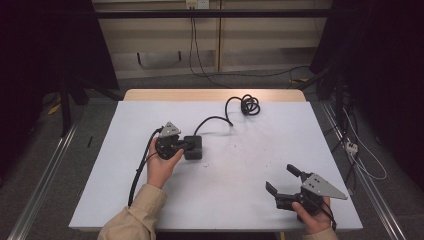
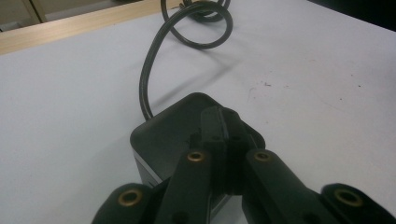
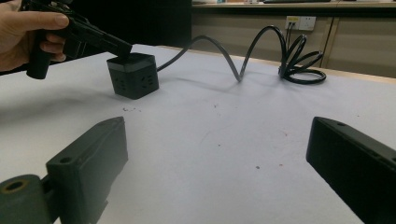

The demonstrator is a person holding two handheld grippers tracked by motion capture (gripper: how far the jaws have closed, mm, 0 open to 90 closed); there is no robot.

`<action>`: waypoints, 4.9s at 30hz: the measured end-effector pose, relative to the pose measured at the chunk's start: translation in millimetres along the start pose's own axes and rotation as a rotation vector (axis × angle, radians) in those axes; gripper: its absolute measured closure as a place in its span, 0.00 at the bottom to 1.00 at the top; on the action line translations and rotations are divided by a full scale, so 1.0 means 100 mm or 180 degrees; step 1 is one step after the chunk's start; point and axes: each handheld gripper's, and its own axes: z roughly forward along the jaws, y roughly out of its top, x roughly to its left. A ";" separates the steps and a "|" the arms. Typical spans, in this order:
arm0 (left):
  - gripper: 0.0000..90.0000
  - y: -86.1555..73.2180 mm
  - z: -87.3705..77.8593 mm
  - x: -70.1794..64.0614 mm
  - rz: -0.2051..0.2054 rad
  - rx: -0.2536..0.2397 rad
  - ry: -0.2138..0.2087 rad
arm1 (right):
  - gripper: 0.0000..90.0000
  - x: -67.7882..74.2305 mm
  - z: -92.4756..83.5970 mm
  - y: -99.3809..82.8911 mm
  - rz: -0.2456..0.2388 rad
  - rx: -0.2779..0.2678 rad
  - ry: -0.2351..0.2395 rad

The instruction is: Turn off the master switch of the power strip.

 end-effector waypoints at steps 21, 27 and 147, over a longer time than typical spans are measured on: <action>1.00 0.01 0.00 -0.03 0.0058 0.0016 0.0054 | 0.05 -0.01 -0.01 0.00 -0.0006 0.0004 -0.0003; 1.00 0.01 0.00 -0.04 0.0066 0.0028 0.0068 | 0.05 -0.01 -0.01 0.00 -0.0011 -0.0001 -0.0006; 0.25 -0.18 -0.64 0.00 -0.0314 -0.0271 -0.0107 | 0.05 0.03 0.03 0.01 -0.0035 -0.0009 0.0040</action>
